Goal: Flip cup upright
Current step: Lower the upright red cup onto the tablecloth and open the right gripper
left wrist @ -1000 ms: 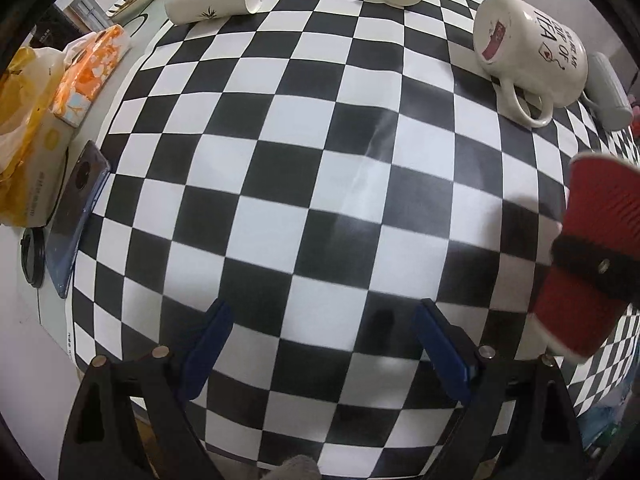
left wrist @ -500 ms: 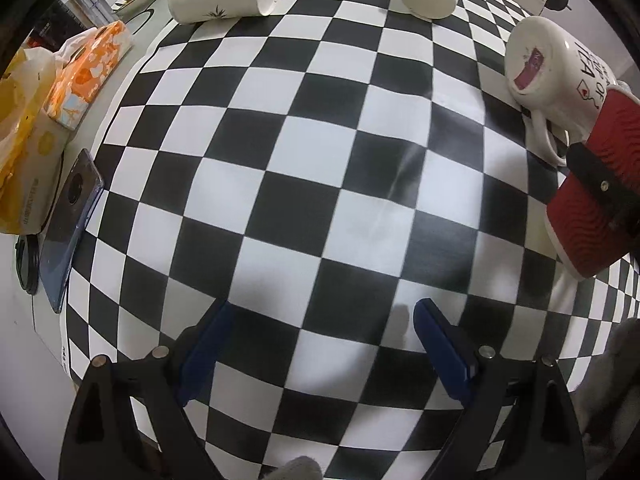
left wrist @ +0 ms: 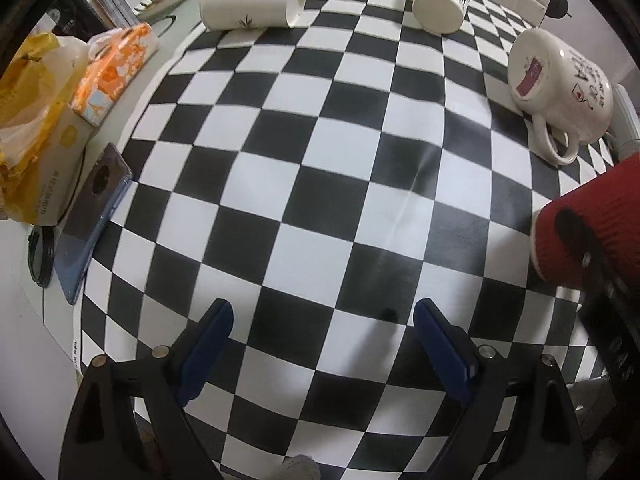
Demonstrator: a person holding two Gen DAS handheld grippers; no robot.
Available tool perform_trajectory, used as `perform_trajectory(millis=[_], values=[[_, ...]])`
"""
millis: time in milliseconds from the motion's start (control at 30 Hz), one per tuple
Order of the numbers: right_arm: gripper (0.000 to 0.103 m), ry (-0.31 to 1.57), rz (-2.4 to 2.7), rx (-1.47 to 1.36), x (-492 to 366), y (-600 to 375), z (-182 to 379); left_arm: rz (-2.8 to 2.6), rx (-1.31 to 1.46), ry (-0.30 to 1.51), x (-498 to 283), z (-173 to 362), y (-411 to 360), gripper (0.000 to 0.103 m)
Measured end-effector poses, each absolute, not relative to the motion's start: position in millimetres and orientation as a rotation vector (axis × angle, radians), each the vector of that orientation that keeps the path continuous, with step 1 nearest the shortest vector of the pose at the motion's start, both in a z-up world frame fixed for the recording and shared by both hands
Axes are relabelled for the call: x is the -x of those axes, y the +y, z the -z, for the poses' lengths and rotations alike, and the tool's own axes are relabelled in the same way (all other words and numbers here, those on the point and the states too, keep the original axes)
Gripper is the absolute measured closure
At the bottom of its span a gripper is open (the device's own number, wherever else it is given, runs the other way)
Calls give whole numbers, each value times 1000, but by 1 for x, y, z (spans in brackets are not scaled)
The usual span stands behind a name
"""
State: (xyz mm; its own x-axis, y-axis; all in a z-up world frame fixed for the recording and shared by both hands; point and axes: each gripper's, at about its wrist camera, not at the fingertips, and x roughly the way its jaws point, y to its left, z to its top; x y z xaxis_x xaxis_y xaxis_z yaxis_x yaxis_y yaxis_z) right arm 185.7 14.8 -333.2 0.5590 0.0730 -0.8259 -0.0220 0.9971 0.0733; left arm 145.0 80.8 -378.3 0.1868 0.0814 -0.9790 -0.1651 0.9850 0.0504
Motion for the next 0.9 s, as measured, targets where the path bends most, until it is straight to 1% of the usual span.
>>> perform_trajectory(millis=[33,200,500,567,600,633,900], values=[[12,982,-50,-51,-183,15,333,-175,67,1365,-147,371,77,11],[12,1004,-38,-14,-171,19,328,-188,57,1330,-144,359,61,11],[12,1055,12,-17,-135,5,312,-200,19,1267,-108,327,50,11],[12,1066,47,-30,-124,-4,302,-185,21,1265,-101,318,45,9],[12,1077,73,-28,-121,-8,298,-182,20,1255,-98,312,42,4],[12,1089,91,-50,-115,-15,291,-182,15,1243,-95,305,39,3],[12,1115,179,-80,-91,-43,236,-123,-23,1147,-81,254,21,2]])
